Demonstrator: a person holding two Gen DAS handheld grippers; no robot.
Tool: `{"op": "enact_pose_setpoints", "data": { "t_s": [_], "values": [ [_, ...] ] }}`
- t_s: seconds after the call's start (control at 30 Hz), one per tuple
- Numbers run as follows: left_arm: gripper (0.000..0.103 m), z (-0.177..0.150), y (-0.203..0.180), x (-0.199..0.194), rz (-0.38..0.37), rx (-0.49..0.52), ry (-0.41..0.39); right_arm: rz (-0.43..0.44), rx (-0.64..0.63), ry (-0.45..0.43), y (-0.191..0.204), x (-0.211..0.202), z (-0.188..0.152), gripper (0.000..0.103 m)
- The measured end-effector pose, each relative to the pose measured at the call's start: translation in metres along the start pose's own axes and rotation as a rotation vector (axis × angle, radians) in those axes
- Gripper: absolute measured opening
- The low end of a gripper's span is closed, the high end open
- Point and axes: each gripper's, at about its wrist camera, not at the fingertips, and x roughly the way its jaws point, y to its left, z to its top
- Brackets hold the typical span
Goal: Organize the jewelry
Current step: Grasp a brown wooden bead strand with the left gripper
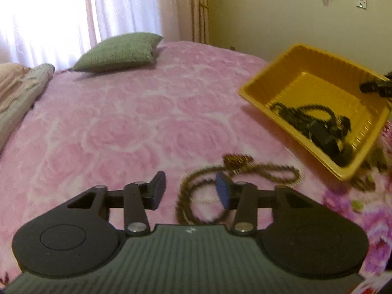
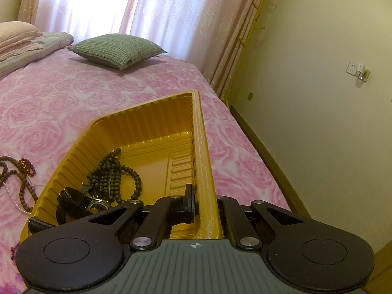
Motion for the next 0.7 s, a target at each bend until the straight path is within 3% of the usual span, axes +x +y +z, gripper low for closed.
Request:
{"op": "enact_pose_setpoints", "data": {
  "t_s": [0.33, 0.63, 0.7],
  "values": [
    [0.020, -0.019, -0.028, 0.014, -0.037, 0.109, 0.064, 0.000, -0.001, 0.000, -0.001, -0.001, 0.000, 0.004],
    [0.018, -0.026, -0.035, 0.030, -0.048, 0.227, 0.107, -0.001, -0.001, 0.000, -0.001, -0.001, 0.000, 0.004],
    [0.014, -0.024, -0.034, 0.031, -0.058, 0.225, 0.119, -0.001, -0.001, -0.001, -0.001, -0.001, 0.000, 0.004]
  ]
}}
